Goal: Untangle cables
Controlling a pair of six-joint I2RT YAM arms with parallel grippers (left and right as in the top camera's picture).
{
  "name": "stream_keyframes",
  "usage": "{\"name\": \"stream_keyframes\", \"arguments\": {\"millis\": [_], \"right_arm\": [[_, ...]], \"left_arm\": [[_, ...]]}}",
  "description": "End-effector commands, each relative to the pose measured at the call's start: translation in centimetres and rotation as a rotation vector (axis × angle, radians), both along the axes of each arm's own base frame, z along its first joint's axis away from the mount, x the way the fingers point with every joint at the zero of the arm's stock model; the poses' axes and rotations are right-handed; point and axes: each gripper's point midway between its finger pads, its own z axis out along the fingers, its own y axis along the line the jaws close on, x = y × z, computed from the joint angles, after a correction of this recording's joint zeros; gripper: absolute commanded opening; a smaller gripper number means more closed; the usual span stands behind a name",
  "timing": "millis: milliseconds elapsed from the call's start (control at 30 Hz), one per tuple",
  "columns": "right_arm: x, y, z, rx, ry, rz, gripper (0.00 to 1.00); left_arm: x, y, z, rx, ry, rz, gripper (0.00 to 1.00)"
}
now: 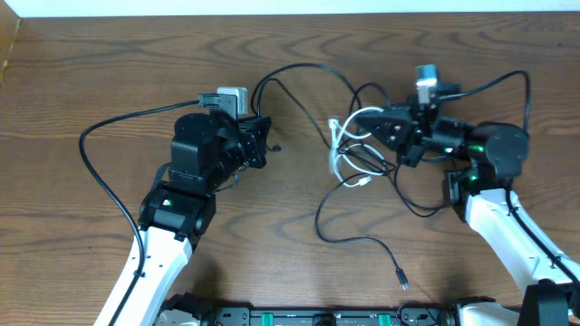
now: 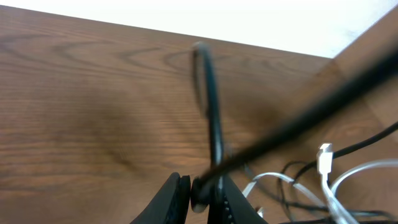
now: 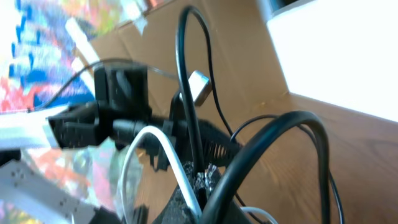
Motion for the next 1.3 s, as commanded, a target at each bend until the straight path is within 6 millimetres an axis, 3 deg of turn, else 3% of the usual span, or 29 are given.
{"name": "stream_keyframes", "arguments": {"millis": [0,200,467,733,933,1067,1267], "right_arm": [[1.9,-2.2,1.8,0.089,0.057,-0.109,0.01],[3.4,-6.4,3.9,0.180,0.055,-0.231,0.01],[4.8,-10.9,3.9,0.194,0.069,-0.355,0.01],[5.7,-14.2,3.2,0.183,0.102,-0.439,0.01],[6.7,-15.5,1.9,0.179,0.177,-0.479,0.02],[7.2,-15.7,0.8,0.162,0.210,-0.495,0.10],[7.9,-15.9,-0.8,0.139,0.269,-0.513,0.34]], "left_arm": [[1.1,2.5,0.0,0.104,-0.032,0.123,0.16],[1.5,8.2,-1.4,0.280,-0.003,0.403,0.12],[0.2,14.3,-2.2,0.470,0.047,0.661,0.08],[-0.5,20.4,-2.4,0.464,0.101,0.844,0.08],[-1.8,25.0,-2.7,0.453,0.146,0.987,0.08],[-3.8,28.6,-3.5,0.372,0.210,1.142,0.08],[-4.1,29.2,-4.1,0.313,0.239,1.137,0.08]]}}
